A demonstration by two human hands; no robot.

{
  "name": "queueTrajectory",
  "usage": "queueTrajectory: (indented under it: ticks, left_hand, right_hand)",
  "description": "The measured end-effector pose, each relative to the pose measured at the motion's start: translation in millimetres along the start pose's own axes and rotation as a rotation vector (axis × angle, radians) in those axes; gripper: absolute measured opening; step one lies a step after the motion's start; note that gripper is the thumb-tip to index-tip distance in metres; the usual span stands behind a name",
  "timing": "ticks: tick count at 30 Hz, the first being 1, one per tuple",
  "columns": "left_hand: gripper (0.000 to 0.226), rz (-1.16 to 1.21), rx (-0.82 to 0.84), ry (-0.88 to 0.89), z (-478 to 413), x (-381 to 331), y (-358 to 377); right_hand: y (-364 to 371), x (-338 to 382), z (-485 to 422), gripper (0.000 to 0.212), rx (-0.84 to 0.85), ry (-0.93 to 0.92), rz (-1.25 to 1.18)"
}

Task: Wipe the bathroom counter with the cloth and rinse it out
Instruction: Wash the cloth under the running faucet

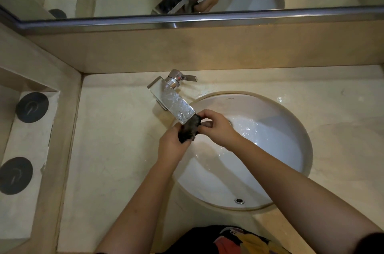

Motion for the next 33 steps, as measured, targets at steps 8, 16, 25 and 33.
queueTrajectory:
  ticks: [8,16,25,33]
  left_hand:
    - [0.035,-0.048,0.045,0.06,-0.5,6.3,-8.2]
    - [0.046,0.208,0.323,0.03,-1.1,2.3,-8.7]
    - [0.012,0.429,0.199,-0.04,-8.2,7.6,-20.8]
    - [0.011,0.548,0.205,-0.123,-7.3,1.1,-24.7]
  right_hand:
    - [-12.5,2.4,-0.5,0.011,0.073,0.141,-0.033]
    - [-21.1,5.6,-2.6,0.021,0.174,0.071,0.029]
    - [-16.1,-6.7,-12.1,0.028,0.228,-0.212,0.789]
    - [-3.9,-15.9,-0.7,0.027,0.039,-0.679,1.111]
Point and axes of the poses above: each hand's wrist, its own z-axis away from the middle knuckle, its own y-axis out of the palm, x = y × z, the point moved 2 cm from there along -z, towards the middle knuckle, and after that the axes turned 12 degrees about x, right-handed, at the moved point
